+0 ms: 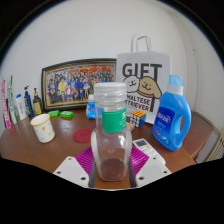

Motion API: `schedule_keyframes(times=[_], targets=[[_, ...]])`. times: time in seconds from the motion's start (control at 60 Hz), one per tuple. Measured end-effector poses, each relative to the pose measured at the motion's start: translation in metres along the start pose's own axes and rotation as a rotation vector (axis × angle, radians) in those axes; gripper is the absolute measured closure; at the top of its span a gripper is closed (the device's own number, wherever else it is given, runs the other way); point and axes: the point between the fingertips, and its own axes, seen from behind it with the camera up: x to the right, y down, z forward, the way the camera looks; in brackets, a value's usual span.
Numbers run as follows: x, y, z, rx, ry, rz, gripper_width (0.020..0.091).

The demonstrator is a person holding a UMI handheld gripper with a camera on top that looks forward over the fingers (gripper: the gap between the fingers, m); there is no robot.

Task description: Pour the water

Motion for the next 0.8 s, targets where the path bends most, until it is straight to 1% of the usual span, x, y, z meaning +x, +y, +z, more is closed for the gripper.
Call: schedule_keyframes(times=[0.05,0.067,0.183,0.267,0.367,0.483,0.6,0.7,0.8], targets=[[0.000,0.000,0.000,-0.003,-0.002,-0.010,0.0655],[0.000,0.001,0.001,-0.004,-0.002,-0.015,0.0672],[0.001,-0.010,0.000,-0.013,0.037,-0.071,0.0673],[0.002,-0.031,-0.002,-0.001,0.080,-0.142,0.0673],[0.000,-0.071,-0.003,0.026,0.148,-0.282,0.0675],[-0.014,-0.125,0.000,0.056,0.243,-0.519,0.0673],[-0.043,-0.171,0.008,0.082,0.344,-0.830,0.0676],[-0.074,-0.192,0.017,0.103,0.402,-1.134,0.0676],[-0.105,-0.192,0.031,0.097,0.437,-1.411,0.0677]])
